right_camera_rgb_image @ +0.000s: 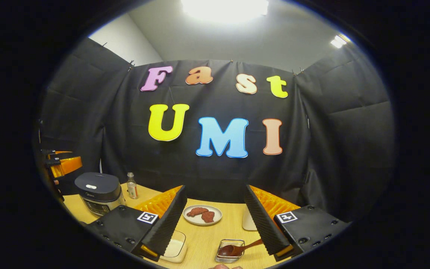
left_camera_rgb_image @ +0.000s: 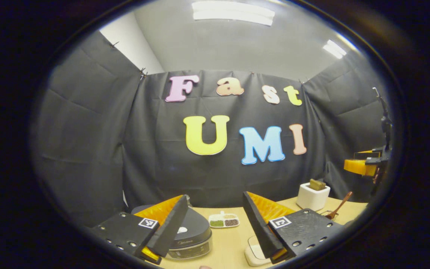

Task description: Close the left gripper, press the button to open the rice cooker; take a wooden spoon from the chopstick holder with the right hand, scoop a spoonful of rice and pour it into the rice cooker, then put the wooden spoon back into the chopstick holder.

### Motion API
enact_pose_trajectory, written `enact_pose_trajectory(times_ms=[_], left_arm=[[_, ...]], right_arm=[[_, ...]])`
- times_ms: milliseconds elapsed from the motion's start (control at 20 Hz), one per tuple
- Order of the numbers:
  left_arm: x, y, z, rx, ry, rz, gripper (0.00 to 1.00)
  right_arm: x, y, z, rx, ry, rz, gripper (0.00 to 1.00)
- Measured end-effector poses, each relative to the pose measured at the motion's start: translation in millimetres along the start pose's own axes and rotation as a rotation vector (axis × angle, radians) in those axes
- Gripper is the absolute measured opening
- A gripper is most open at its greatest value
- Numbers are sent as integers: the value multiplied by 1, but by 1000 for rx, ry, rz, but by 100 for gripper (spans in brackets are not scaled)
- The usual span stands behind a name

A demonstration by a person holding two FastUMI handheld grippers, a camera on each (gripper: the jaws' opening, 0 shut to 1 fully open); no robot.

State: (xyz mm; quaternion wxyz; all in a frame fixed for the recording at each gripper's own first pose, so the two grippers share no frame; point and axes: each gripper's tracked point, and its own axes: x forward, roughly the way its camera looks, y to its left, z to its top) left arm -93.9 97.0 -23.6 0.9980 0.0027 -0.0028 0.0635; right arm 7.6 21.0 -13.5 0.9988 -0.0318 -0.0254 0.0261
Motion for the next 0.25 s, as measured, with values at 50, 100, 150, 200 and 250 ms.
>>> enact_pose_trajectory(times_ms=[50, 100, 150, 200, 250], left_arm=[[2, -2, -2, -10, 5, -1, 90], [5, -3, -4, -13, 7, -2, 90], [7, -5, -4, -13, 7, -1, 92], [9, -6, -4, -12, 9, -2, 92], [12, -8, -4, -10, 8, -3, 92]], right_arm=[[0, 0, -1, 7, 3, 0, 99], [1, 0, -4, 16, 6, 4, 99], [1, -2, -3, 26, 6, 6, 99], [0, -5, -3, 36, 3, 3, 99], [0, -6, -2, 42, -4, 1, 95]])
